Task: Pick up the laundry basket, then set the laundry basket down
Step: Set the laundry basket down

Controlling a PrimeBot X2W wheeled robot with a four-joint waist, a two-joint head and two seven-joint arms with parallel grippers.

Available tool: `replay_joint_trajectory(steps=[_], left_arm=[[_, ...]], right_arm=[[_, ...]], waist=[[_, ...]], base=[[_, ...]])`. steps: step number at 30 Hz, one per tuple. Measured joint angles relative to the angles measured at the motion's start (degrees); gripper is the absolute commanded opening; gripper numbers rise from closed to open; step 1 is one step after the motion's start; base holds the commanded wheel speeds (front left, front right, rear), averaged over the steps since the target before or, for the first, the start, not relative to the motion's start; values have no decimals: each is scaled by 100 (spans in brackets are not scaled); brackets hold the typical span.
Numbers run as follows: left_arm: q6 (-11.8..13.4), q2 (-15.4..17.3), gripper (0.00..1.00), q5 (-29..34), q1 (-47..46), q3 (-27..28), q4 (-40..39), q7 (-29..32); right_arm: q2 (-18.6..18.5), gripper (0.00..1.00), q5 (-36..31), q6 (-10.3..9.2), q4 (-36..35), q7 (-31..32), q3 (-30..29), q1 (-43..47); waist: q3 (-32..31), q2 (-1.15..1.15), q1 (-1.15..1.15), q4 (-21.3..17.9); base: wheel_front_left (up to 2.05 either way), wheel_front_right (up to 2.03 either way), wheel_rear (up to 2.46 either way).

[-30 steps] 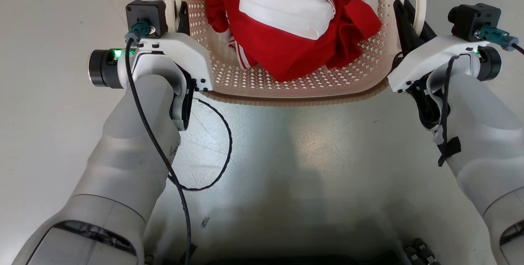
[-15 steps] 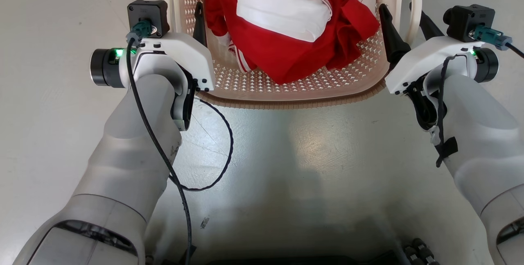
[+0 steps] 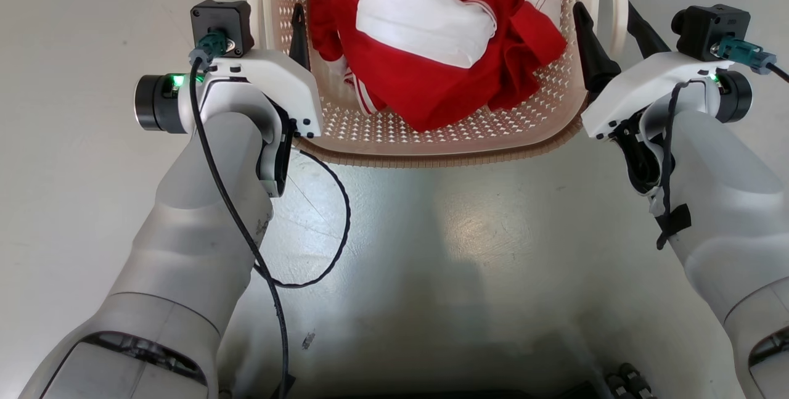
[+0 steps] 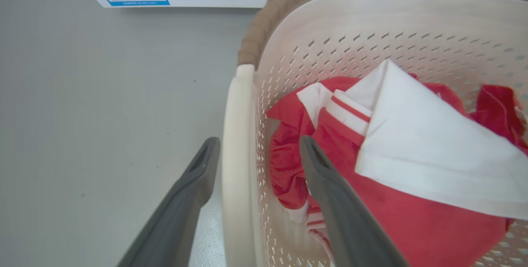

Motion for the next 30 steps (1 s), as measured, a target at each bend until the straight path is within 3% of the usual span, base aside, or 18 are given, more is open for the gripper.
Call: replay_joint_trajectory(steps=[17,25,30], left_arm=[[74,-2,100,2,199,231,93,0],[65,0,100,105,726,564,-442,0],[-81,1,100,164,1218,772,-770,0]], right_arm=[[15,100,-242,0,-280,1,-368,332],[29,100,-620,0,-579,1,-770,708],[48,100,-929,0,-791,1,-1028,1118]], waist=[[-743,0,0,-37],[-1377,0,0,-65],[-1886,0,0,-78]], base=[[0,0,0],[0,0,0],[0,0,0]])
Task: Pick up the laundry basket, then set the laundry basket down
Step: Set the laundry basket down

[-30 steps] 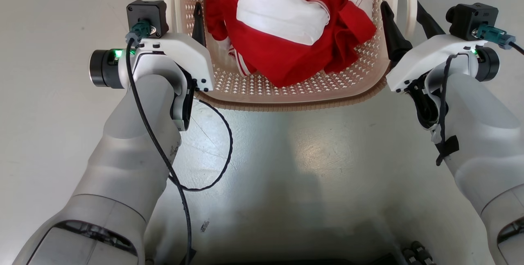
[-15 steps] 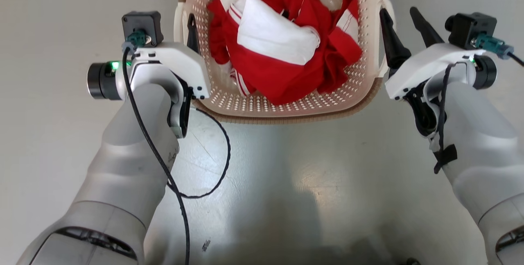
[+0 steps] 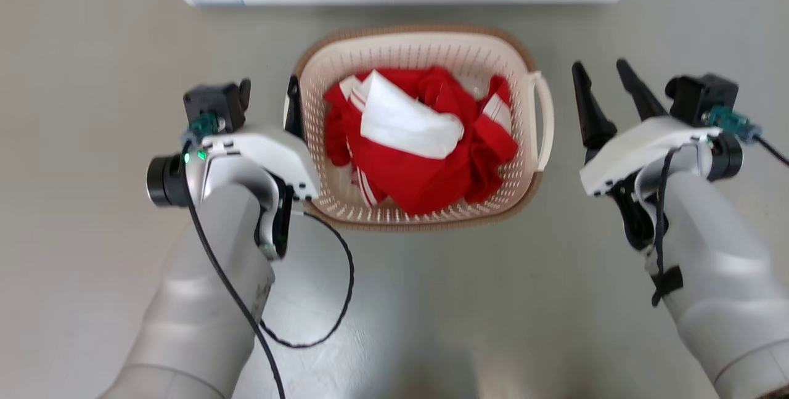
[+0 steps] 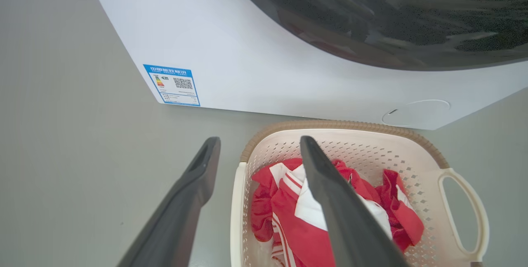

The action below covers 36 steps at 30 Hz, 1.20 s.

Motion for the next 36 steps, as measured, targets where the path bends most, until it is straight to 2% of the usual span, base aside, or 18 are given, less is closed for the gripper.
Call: replay_joint_trajectory(steps=[10,19,27,36], left_arm=[[-309,9,100,258,1144,477,-678,1],[-558,26,100,297,2229,900,-1224,4],[-678,38,100,348,3066,1110,-1645,5],[-703,49,100,347,3751,1270,-2070,5]], right_arm=[[77,100,-630,0,-538,1,-672,1013],[223,100,-1058,0,-882,8,-958,1969],[258,100,-1322,0,-1061,9,-1128,2681],[288,100,-1584,0,-1391,10,-1365,3244]], waist=[[-1143,0,0,-19],[-2152,0,0,-83],[-2972,0,0,-144],[-3460,0,0,-167]], base=[[0,0,0],[0,0,0],[0,0,0],[0,0,0]])
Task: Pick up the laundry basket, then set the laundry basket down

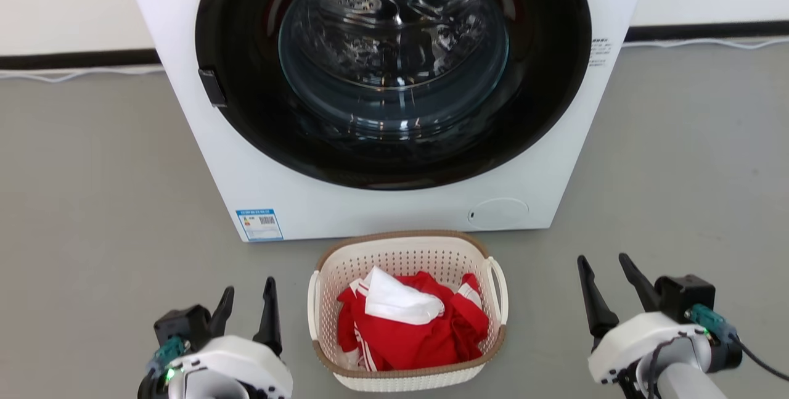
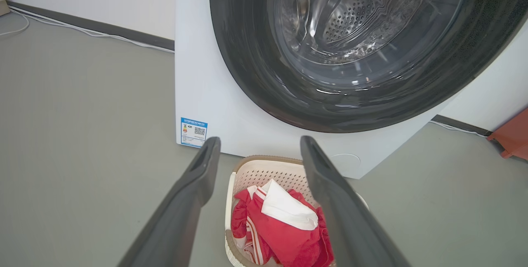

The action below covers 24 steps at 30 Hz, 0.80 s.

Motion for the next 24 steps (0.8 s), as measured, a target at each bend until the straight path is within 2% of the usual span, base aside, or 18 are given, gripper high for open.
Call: replay_joint_trajectory(steps=[7,24], left_arm=[[2,8,100,0,389,66,-240,0],[35,12,100,-9,584,134,-408,0]], right_arm=[[45,100,-164,0,-222,0,-170,350],[164,100,-307,0,-293,0,-364,569]], waist=[[-232,0,0,4],[-433,0,0,71]], base=[[0,0,0],[0,0,0]])
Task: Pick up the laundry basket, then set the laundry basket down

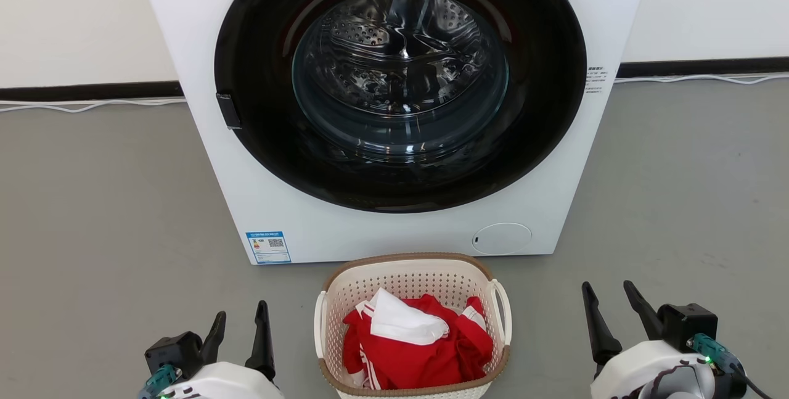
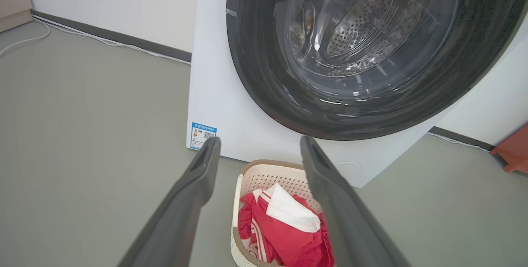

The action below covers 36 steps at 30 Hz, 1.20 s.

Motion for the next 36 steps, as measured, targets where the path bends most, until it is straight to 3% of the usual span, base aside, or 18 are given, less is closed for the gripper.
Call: replay_joint_trajectory(steps=[4,5,14,36], left_arm=[[1,1,100,-9,0,-1,-26,0],[1,1,0,-8,0,-8,-30,0],[-3,-62,0,-124,407,-1,399,59],[-136,-57,0,-1313,405,138,88,413]], right_arm=[[14,100,-3,0,-21,0,-21,0],[15,0,-4,0,-24,0,-22,0],[151,0,133,-2,359,67,-32,444],[165,0,1549,-2,-94,413,-151,436]], waist=[[-6,0,0,6],[-6,0,0,7],[-2,0,0,12],[50,0,1,37]], base=[[0,0,0],[0,0,0],[0,0,0],[0,0,0]])
